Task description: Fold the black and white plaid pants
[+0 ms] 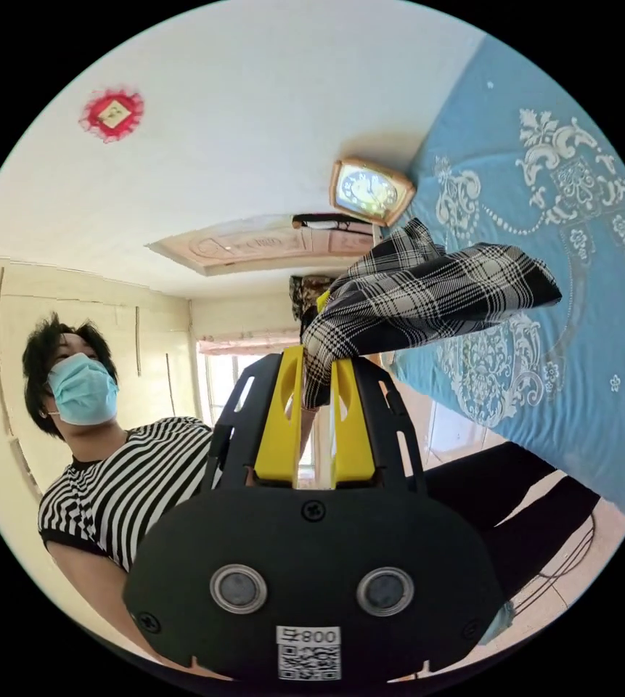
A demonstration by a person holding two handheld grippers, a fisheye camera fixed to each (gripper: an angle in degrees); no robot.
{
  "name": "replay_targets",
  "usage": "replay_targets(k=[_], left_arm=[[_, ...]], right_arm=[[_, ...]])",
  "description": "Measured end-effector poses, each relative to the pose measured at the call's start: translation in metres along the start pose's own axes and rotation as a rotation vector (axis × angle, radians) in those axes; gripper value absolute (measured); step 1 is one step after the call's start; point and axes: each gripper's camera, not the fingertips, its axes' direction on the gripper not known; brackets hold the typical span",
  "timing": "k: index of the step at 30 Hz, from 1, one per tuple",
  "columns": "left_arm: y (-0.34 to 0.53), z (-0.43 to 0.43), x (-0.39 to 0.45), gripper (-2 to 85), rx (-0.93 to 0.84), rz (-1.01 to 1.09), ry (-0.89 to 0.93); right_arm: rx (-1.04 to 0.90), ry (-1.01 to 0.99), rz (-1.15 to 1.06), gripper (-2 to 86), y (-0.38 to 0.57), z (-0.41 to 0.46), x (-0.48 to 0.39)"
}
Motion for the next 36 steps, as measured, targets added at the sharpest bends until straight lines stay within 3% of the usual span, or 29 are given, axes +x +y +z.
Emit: replay_targets(k=[9, 22, 28, 36], left_arm=[[-0.002, 0.12, 0.06, 4.3, -0.31, 0.152, 0.112], [0.062, 0.333, 0.056, 4.2, -0.703, 0.116, -0.016], [0.09, 0.475, 0.09, 4.3, -0.775, 0.215, -0.008], [0.125, 0.67, 0.193, 4.4, -0.733, 0.478, 0.146]], right_arm=[[0.305, 0.079, -0.105, 5.9, 0.112, -0.029, -0.135], [0.633, 0.0, 0.007, 5.6, 0.25, -0.105, -0.193], [0.74, -0.008, -0.071, 3.7, 0.281, -0.208, -0.239], [0.767, 0.159, -0.365, 1.3, 0.292, -0.402, -0.378]])
